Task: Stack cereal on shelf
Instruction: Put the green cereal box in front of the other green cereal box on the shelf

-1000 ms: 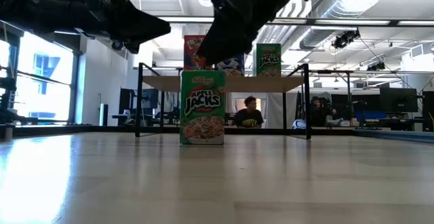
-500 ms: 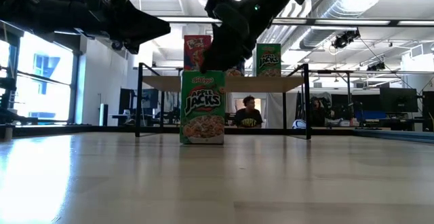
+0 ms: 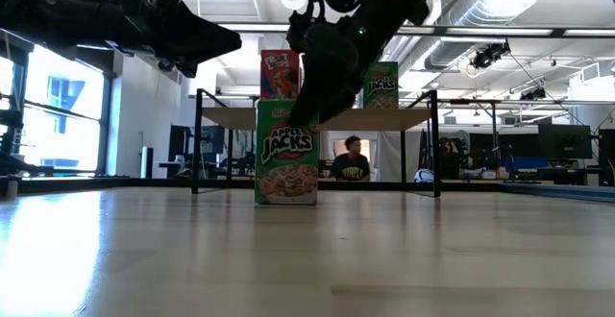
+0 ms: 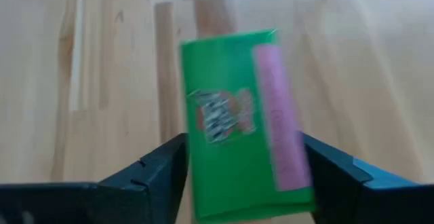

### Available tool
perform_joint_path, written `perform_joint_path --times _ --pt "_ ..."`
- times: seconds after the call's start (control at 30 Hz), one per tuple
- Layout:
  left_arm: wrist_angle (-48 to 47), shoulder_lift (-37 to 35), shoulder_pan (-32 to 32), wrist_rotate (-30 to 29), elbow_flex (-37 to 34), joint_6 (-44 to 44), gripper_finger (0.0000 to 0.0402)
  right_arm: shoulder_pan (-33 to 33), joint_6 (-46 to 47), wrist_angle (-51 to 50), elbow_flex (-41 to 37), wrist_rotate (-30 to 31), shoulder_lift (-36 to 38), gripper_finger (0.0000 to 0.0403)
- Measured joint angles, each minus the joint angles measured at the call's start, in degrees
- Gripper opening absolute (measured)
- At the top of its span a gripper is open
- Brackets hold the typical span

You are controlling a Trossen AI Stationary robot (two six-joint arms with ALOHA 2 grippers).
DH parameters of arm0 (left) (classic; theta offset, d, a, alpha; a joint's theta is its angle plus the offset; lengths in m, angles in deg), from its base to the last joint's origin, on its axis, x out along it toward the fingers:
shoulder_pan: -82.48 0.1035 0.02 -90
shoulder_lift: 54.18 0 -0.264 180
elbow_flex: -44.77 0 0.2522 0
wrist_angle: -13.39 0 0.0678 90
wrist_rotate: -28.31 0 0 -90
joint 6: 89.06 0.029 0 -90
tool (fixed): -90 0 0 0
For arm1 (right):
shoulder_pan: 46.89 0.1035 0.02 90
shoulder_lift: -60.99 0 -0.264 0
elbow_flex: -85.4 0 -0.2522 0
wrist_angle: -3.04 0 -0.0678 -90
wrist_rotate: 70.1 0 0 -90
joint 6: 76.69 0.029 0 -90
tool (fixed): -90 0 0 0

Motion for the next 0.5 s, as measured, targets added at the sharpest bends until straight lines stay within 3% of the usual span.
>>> perform_joint_path --times 0.27,0.5 --pt "0.0 0.0 0.0 0.5 0.0 -0.5 0.0053 0.0 -0.4 0.0 0.0 -3.0 0.9 0.0172" --pt "0.0 0.0 0.0 0.5 0.0 -0.5 0.0053 0.0 -0.6 0.0 0.0 -4.2 2.2 0.0153"
